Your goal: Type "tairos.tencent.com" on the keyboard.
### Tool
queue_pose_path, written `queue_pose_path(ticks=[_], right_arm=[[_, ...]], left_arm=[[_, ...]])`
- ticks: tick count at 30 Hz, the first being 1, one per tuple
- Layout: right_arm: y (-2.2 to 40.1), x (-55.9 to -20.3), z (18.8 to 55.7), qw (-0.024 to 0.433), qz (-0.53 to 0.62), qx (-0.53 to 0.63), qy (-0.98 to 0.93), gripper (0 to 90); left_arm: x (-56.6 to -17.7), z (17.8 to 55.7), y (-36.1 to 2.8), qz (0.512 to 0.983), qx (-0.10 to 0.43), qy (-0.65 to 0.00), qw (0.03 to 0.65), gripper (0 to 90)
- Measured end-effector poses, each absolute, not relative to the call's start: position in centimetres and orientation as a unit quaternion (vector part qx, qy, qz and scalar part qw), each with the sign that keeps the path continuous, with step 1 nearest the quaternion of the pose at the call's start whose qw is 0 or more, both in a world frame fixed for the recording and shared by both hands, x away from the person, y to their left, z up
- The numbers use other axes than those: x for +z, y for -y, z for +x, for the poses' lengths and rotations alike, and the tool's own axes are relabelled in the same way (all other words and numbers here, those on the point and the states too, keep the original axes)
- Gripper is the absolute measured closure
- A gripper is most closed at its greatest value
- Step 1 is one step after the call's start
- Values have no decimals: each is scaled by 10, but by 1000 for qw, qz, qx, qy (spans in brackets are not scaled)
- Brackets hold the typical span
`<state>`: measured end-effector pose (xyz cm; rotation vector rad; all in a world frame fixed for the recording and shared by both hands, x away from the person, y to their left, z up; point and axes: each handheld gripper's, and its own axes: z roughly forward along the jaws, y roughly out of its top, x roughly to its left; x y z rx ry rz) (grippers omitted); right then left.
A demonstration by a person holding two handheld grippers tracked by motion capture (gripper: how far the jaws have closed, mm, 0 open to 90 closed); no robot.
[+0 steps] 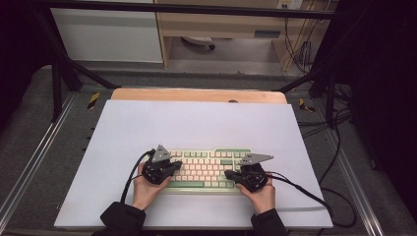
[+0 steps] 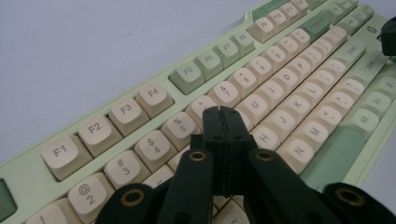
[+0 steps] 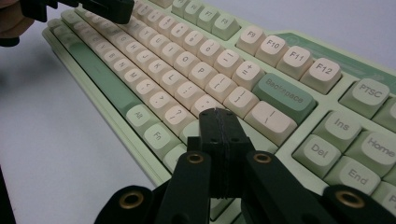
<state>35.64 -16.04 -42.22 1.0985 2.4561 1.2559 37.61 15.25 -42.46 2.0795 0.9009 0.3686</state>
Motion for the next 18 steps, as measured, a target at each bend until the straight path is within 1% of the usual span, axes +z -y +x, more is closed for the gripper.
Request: queue_pose_path(ticks=[9, 18], right_arm=[[162, -420, 355, 89, 369, 424, -823, 900], [161, -418, 354, 86, 367, 427, -822, 900]], left_arm=[[-419, 367, -161, 828, 144, -350, 414, 900], [-418, 359, -181, 822, 148, -358, 417, 900]])
